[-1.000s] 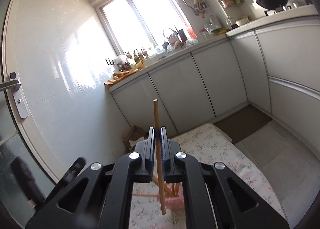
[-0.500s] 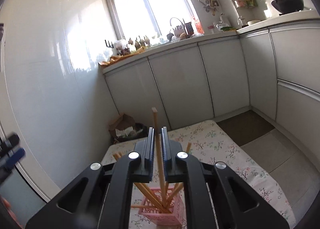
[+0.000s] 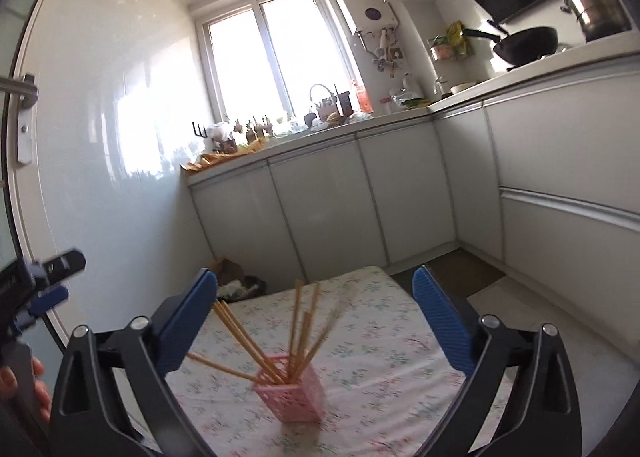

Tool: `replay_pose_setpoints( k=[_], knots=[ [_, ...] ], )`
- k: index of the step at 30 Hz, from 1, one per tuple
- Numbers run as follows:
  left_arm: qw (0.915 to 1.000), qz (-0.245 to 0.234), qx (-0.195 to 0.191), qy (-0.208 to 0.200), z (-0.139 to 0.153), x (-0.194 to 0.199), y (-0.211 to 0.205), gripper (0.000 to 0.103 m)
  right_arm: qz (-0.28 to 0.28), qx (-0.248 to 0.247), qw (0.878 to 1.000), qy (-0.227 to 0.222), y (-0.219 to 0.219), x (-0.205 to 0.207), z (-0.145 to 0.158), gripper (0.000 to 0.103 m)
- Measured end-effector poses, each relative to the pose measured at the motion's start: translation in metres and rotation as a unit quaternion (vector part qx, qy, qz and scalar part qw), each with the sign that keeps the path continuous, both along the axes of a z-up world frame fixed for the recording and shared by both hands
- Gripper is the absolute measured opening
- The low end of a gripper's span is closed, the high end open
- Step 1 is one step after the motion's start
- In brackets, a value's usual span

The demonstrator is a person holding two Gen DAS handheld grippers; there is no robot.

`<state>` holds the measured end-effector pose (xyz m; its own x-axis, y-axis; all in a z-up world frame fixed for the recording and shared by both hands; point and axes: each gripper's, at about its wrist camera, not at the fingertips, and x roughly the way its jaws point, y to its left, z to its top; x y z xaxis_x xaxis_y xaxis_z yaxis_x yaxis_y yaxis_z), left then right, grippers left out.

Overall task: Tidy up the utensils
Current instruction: 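Open both tools and move them back toward the chopsticks on the cloth, then grasp a wooden chopstick with the right tool and lift it upright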

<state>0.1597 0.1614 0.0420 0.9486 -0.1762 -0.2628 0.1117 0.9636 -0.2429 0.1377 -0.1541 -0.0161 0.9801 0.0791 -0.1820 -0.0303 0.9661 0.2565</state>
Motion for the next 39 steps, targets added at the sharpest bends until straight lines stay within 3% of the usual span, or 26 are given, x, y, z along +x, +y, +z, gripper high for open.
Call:
replay_pose_setpoints(
  k=[5, 11, 14, 17, 19, 20, 22, 24, 27, 31, 35, 37, 39],
  knots=[
    [0.9992, -0.031, 0.010, 0.023, -0.012, -0.002, -0.022, 0.096, -0.006, -0.033, 0.999, 0.020, -0.017, -0.023, -0.021, 0.097],
    [0.9992, -0.032, 0.016, 0.019, -0.013, -0.008, -0.029, 0.096, -0.008, 0.022, 0.999, 0.027, -0.051, -0.035, -0.010, 0.097],
    [0.9989, -0.034, 0.021, 0.024, -0.015, -0.007, -0.032, 0.096, 0.004, 0.010, 0.999, 0.048, -0.052, -0.032, -0.010, 0.097],
    [0.9988, -0.034, 0.023, 0.027, -0.017, -0.008, -0.029, 0.096, 0.054, -0.044, 0.994, 0.085, -0.036, -0.019, -0.019, 0.097],
    [0.9987, -0.037, 0.025, 0.027, -0.016, -0.008, -0.025, 0.096, 0.138, -0.117, 0.970, 0.160, -0.009, 0.007, -0.041, 0.097],
    [0.9986, -0.036, 0.028, 0.027, -0.015, -0.009, -0.023, 0.096, 0.201, -0.158, 0.945, 0.206, 0.010, 0.023, -0.059, 0.097],
    [0.9988, -0.033, 0.029, 0.023, -0.014, -0.011, -0.017, 0.096, 0.262, -0.206, 0.913, 0.236, 0.040, 0.035, -0.083, 0.096],
    [0.9989, -0.030, 0.026, 0.024, -0.014, -0.010, -0.007, 0.096, 0.327, -0.256, 0.871, 0.263, 0.081, 0.043, -0.108, 0.096],
    [0.9994, -0.023, 0.010, 0.025, -0.013, -0.010, 0.008, 0.096, 0.377, -0.323, 0.809, 0.314, 0.141, 0.055, -0.146, 0.096],
    [0.9995, -0.012, -0.015, 0.024, -0.015, -0.010, 0.029, 0.096, 0.403, -0.380, 0.757, 0.349, 0.192, 0.070, -0.182, 0.096],
    [0.9985, -0.012, -0.041, 0.035, -0.020, -0.005, 0.047, 0.096, 0.427, -0.377, 0.711, 0.411, 0.219, 0.090, -0.211, 0.092],
    [0.9980, -0.009, -0.050, 0.039, -0.023, -0.005, 0.053, 0.096, 0.437, -0.327, 0.708, 0.449, 0.220, 0.108, -0.213, 0.089],
    [0.9974, -0.005, -0.059, 0.042, -0.023, -0.004, 0.059, 0.096, 0.434, -0.325, 0.709, 0.450, 0.220, 0.114, -0.210, 0.083]
  ],
)
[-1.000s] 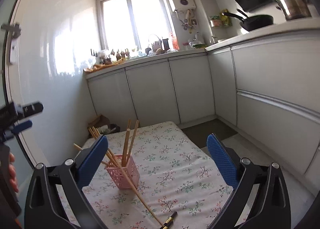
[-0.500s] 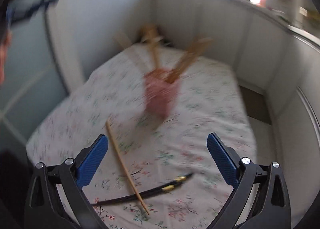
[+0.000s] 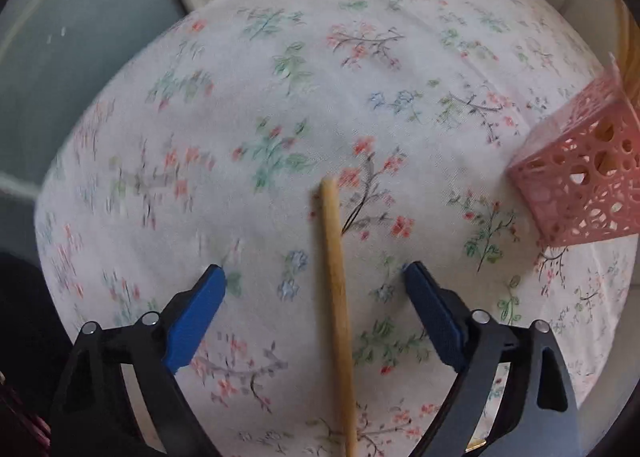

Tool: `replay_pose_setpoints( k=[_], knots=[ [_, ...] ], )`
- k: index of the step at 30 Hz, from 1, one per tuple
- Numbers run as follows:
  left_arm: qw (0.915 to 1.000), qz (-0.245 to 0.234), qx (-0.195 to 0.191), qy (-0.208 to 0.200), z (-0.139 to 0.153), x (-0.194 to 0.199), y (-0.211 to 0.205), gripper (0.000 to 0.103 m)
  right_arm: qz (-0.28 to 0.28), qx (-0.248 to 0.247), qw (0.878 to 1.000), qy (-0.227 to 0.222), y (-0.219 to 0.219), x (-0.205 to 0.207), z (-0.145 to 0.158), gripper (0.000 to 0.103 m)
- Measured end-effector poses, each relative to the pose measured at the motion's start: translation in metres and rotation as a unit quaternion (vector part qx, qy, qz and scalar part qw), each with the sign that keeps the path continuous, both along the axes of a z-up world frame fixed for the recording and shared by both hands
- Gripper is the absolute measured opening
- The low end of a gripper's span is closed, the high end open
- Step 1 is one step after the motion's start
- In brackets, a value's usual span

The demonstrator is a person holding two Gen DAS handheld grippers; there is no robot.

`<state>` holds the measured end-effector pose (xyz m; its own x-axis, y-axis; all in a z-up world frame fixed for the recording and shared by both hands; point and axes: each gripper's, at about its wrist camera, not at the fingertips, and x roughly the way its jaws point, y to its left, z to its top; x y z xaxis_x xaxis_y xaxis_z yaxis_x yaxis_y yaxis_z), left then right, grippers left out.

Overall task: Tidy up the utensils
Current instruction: 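Grasp a wooden chopstick with the right tool and lift it upright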

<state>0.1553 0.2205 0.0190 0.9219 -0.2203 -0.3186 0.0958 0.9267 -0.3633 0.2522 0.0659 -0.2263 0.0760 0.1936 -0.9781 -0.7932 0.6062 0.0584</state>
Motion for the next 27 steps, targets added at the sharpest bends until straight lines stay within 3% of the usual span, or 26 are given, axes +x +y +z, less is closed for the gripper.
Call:
replay_pose_setpoints(
  k=[2, 4, 7, 10, 13, 14, 16, 19, 20, 23, 24, 26, 27],
  knots=[
    [0.9999, 0.001, -0.012, 0.002, 0.000, -0.001, 0.005, 0.096, 0.007, 0.000, 1.000, -0.006, -0.001, 0.000, 0.004, 0.066],
    [0.9998, -0.001, -0.019, 0.004, 0.001, -0.002, 0.007, 0.096, 0.012, 0.012, 1.000, 0.006, -0.007, -0.005, 0.010, 0.009],
    [0.9999, -0.007, -0.011, 0.003, 0.004, -0.005, 0.001, 0.096, -0.008, 0.024, 1.000, -0.009, -0.021, -0.020, 0.013, 0.008],
    [0.9999, -0.015, 0.003, -0.008, 0.011, -0.012, -0.007, 0.096, -0.051, 0.079, 0.995, -0.041, -0.049, -0.049, 0.029, 0.008],
    [0.9994, -0.021, 0.025, -0.012, 0.015, -0.016, -0.019, 0.096, -0.126, 0.156, 0.974, -0.107, -0.091, -0.082, 0.064, 0.008],
    [0.9991, -0.023, 0.036, -0.010, 0.014, -0.016, -0.024, 0.096, -0.156, 0.179, 0.963, -0.129, -0.107, -0.089, 0.078, 0.008],
    [0.9979, -0.021, 0.061, -0.002, 0.012, -0.014, -0.036, 0.096, -0.226, 0.223, 0.926, -0.206, -0.139, -0.105, 0.113, 0.008],
    [0.9973, -0.013, 0.073, 0.002, 0.007, -0.011, -0.046, 0.096, -0.283, 0.271, 0.867, -0.308, -0.167, -0.115, 0.164, 0.008],
    [0.9977, -0.012, 0.067, 0.001, 0.006, -0.010, -0.047, 0.096, -0.299, 0.288, 0.837, -0.356, -0.176, -0.118, 0.184, 0.008],
    [0.9986, -0.013, 0.051, 0.000, 0.003, -0.008, -0.044, 0.096, -0.336, 0.322, 0.776, -0.426, -0.185, -0.109, 0.218, 0.008],
    [0.9988, -0.012, 0.047, -0.002, 0.002, -0.007, -0.043, 0.096, -0.353, 0.336, 0.747, -0.451, -0.186, -0.102, 0.226, 0.008],
    [0.9989, -0.012, 0.045, -0.002, 0.001, -0.005, -0.042, 0.096, -0.376, 0.359, 0.711, -0.473, -0.184, -0.082, 0.236, 0.008],
    [0.9989, -0.012, 0.046, -0.001, 0.000, -0.005, -0.042, 0.096, -0.382, 0.365, 0.703, -0.476, -0.182, -0.071, 0.238, 0.008]
  ],
)
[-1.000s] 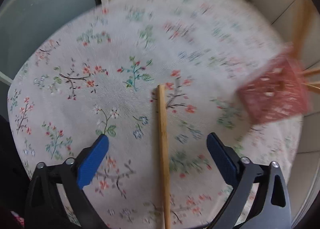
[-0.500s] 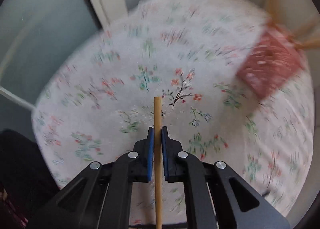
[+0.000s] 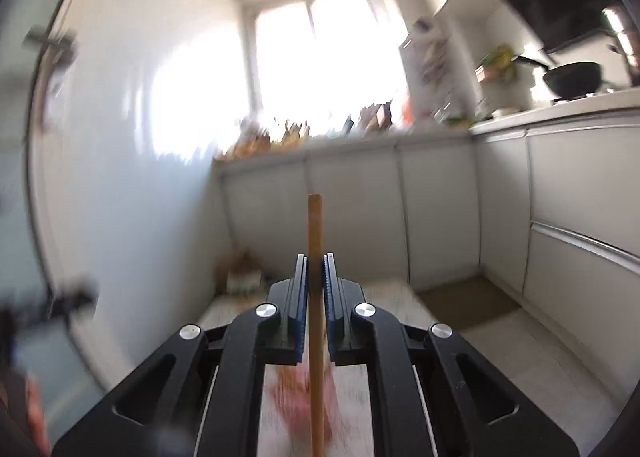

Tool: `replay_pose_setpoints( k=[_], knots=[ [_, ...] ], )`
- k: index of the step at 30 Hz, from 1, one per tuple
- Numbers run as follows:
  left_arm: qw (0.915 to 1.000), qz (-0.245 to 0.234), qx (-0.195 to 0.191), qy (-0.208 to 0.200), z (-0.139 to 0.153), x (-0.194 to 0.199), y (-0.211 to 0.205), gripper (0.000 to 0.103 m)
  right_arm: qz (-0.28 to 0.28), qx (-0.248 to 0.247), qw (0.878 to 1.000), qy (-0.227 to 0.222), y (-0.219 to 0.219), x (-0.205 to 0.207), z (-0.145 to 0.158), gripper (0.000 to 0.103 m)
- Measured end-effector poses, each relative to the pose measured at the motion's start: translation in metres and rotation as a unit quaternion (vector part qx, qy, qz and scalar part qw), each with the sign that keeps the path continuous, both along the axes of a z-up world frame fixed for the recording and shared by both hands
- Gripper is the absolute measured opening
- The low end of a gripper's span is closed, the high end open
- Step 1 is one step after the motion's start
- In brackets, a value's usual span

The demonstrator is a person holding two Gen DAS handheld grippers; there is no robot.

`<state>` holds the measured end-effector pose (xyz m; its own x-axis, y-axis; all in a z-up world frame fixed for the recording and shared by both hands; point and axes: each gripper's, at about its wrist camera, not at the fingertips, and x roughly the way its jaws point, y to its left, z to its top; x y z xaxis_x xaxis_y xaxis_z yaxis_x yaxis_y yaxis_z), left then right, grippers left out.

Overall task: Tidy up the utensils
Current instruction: 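Grasp a wooden chopstick with the right tool and lift it upright, then lower the right tool's chopstick into the pink cup and open it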

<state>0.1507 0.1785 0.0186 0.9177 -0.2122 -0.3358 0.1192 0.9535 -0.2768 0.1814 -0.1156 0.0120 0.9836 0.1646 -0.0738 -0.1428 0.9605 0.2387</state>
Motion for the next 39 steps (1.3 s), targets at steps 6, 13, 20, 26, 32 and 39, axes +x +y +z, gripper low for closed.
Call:
replay_pose_setpoints(
  k=[6, 13, 20, 26, 32, 39],
  knots=[
    [0.9995, 0.010, -0.025, 0.014, -0.012, 0.013, 0.013, 0.096, -0.033, -0.002, 0.998, -0.051, 0.036, 0.059, -0.011, 0.008],
    [0.9989, 0.011, -0.030, 0.035, -0.027, 0.031, 0.019, 0.096, -0.053, -0.033, 0.993, -0.096, 0.060, 0.073, -0.036, 0.008],
    [0.9985, 0.024, -0.016, 0.046, -0.034, 0.034, 0.022, 0.096, -0.060, -0.033, 0.995, -0.079, 0.049, 0.084, -0.084, 0.009],
    [0.9990, 0.023, -0.022, 0.032, -0.023, 0.026, 0.024, 0.096, -0.050, -0.018, 0.988, -0.147, 0.040, 0.002, -0.025, 0.057],
    [0.9975, -0.032, 0.002, 0.062, -0.023, 0.027, -0.006, 0.096, -0.075, -0.034, 0.987, -0.136, 0.001, -0.085, 0.013, 0.089],
    [0.9724, -0.137, 0.079, 0.171, -0.059, 0.042, -0.083, 0.096, -0.107, -0.118, 0.982, 0.098, -0.060, -0.109, -0.047, 0.097]
  ],
)
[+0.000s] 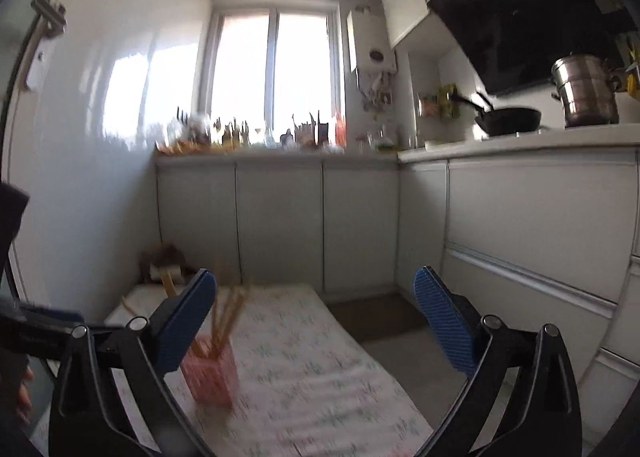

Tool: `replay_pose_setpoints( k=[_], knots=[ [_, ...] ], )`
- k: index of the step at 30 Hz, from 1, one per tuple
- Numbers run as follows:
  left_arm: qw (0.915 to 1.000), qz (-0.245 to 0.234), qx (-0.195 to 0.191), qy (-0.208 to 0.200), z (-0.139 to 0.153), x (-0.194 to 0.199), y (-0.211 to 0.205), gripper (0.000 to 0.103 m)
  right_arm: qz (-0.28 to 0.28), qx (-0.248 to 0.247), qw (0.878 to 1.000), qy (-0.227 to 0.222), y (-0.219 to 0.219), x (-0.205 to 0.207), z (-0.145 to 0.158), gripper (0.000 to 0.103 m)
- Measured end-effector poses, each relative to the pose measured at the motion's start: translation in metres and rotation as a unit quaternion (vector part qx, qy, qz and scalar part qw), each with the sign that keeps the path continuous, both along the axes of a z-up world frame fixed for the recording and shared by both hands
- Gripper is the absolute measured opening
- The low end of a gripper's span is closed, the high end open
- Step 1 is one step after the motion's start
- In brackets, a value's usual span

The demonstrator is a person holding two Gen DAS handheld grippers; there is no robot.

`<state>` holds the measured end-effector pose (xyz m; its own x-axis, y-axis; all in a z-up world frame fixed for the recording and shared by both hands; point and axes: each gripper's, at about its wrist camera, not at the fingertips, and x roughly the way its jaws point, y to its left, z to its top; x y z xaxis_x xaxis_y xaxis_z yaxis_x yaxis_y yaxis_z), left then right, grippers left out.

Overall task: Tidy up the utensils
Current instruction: 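Lower the right tool's chopstick into the pink cup and open it, then grasp a black chopstick with the left tool while the right tool grasps another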

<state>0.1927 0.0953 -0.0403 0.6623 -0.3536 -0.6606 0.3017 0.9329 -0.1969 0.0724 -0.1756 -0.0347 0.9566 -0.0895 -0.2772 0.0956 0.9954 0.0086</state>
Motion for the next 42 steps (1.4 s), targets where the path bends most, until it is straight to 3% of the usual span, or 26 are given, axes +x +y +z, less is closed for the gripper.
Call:
replay_pose_setpoints(
  k=[2, 4, 6, 11, 14, 16, 19, 21, 23, 24, 25, 27, 29, 32, 38, 42],
  knots=[
    [0.9972, -0.038, 0.028, 0.059, -0.024, 0.007, -0.030, 0.096, 0.001, 0.005, 0.997, 0.080, -0.017, 0.005, -0.028, 0.097],
    [0.9900, -0.064, 0.062, 0.109, -0.045, 0.013, -0.054, 0.096, 0.021, 0.039, 0.985, 0.169, -0.032, 0.008, -0.065, 0.097],
    [0.9824, -0.082, 0.091, 0.142, -0.066, 0.016, -0.073, 0.096, 0.031, 0.063, 0.973, 0.222, -0.038, 0.009, -0.091, 0.097],
    [0.9627, -0.094, 0.082, 0.240, -0.114, 0.037, -0.101, 0.096, 0.012, 0.117, 0.960, 0.254, -0.063, 0.007, -0.134, 0.097],
    [0.9525, -0.099, 0.055, 0.283, -0.132, 0.051, -0.115, 0.096, 0.024, 0.164, 0.937, 0.306, -0.072, 0.018, -0.153, 0.097],
    [0.9456, -0.104, 0.057, 0.303, -0.146, 0.058, -0.129, 0.096, 0.023, 0.177, 0.935, 0.306, -0.077, 0.016, -0.157, 0.097],
    [0.9417, -0.103, 0.074, 0.312, -0.159, 0.065, -0.149, 0.096, 0.013, 0.173, 0.936, 0.307, -0.077, 0.014, -0.162, 0.097],
    [0.9405, -0.109, 0.077, 0.313, -0.166, 0.069, -0.158, 0.090, 0.013, 0.162, 0.939, 0.303, -0.077, 0.012, -0.159, 0.097],
    [0.9372, -0.117, 0.068, 0.321, -0.173, 0.072, -0.165, 0.063, 0.014, 0.152, 0.942, 0.298, -0.077, 0.008, -0.160, 0.097],
    [0.9376, -0.117, 0.072, 0.320, -0.174, 0.073, -0.168, 0.063, 0.019, 0.148, 0.943, 0.297, -0.077, 0.008, -0.160, 0.097],
    [0.9398, -0.120, 0.077, 0.311, -0.173, 0.075, -0.172, 0.048, 0.022, 0.145, 0.943, 0.297, -0.076, 0.008, -0.160, 0.097],
    [0.9395, -0.124, 0.086, 0.308, -0.174, 0.076, -0.176, 0.039, 0.024, 0.138, 0.945, 0.297, -0.077, 0.005, -0.156, 0.097],
    [0.9392, -0.124, 0.106, 0.302, -0.175, 0.077, -0.178, 0.022, 0.021, 0.127, 0.947, 0.295, -0.076, 0.004, -0.156, 0.097],
    [0.9388, -0.127, 0.115, 0.299, -0.179, 0.078, -0.171, 0.009, 0.028, 0.132, 0.945, 0.297, -0.075, 0.006, -0.156, 0.097],
    [0.9489, -0.112, 0.065, 0.288, -0.177, 0.076, -0.129, 0.006, 0.063, 0.191, 0.921, 0.332, -0.062, 0.023, -0.159, 0.097],
    [0.9590, -0.103, 0.030, 0.262, -0.152, 0.068, -0.090, 0.006, 0.070, 0.184, 0.917, 0.348, -0.036, 0.046, -0.153, 0.097]
  ],
)
